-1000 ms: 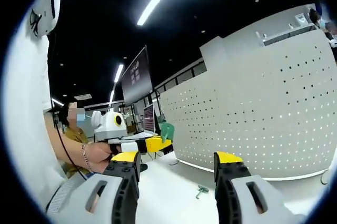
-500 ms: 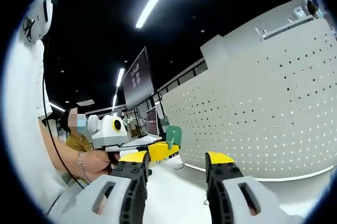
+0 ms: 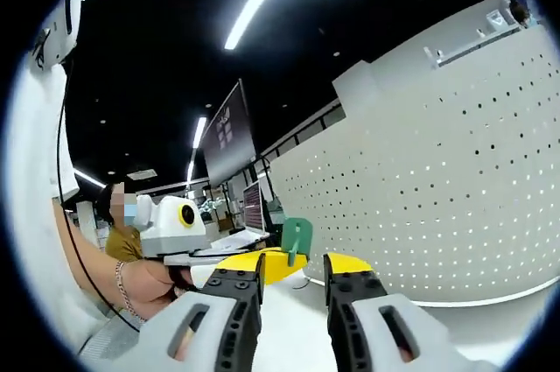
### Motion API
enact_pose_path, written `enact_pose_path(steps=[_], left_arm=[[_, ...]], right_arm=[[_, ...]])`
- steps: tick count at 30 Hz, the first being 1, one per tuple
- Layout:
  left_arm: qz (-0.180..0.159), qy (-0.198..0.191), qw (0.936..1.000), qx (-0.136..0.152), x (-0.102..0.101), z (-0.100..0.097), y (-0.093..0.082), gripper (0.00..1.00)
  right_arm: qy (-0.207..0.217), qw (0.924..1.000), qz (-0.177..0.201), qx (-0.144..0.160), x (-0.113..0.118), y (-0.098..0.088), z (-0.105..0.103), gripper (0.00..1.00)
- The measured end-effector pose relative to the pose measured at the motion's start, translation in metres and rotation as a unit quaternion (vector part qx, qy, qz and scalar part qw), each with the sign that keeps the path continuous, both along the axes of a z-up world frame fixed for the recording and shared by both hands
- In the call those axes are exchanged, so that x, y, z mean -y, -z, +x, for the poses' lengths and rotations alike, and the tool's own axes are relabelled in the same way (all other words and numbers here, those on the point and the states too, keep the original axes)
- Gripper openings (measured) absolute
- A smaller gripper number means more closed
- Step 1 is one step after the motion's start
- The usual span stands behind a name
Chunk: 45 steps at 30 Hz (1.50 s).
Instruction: Insert the hook assembly into the mounting plate slot until the hook locks in place.
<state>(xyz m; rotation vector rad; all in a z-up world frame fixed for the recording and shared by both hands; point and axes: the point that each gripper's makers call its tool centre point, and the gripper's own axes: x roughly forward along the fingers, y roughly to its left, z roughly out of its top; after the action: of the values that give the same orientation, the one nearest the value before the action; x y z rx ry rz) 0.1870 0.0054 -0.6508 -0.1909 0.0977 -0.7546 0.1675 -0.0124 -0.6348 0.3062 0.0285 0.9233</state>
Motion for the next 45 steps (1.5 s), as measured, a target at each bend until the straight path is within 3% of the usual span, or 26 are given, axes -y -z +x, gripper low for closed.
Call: enact_pose_path(steps=[9, 19, 30, 45], left_arm=[[-0.008, -0.007, 0.9999, -0.001, -0.001, 0.001, -0.002, 0.01], [-0.019, -0.01, 0.9998, -0.004, 0.0, 0.001, -0.004, 0.01], [-0.031, -0.014, 0.9994, -0.008, 0.0, 0.002, -0.007, 0.01], [-0.014, -0.01, 0.9999, -0.003, 0.003, 0.001, -0.006, 0.01]], right_arm=[[0.006, 0.9996, -0.023, 0.015, -0.011, -0.001, 0.007, 0.14], [0.013, 0.9994, -0.021, 0.024, -0.014, -0.006, 0.013, 0.03], [0.046, 0.9983, -0.022, 0.031, -0.012, -0.012, 0.016, 0.02], [0.044, 0.9985, -0.021, 0.024, -0.013, -0.014, 0.015, 0.0]])
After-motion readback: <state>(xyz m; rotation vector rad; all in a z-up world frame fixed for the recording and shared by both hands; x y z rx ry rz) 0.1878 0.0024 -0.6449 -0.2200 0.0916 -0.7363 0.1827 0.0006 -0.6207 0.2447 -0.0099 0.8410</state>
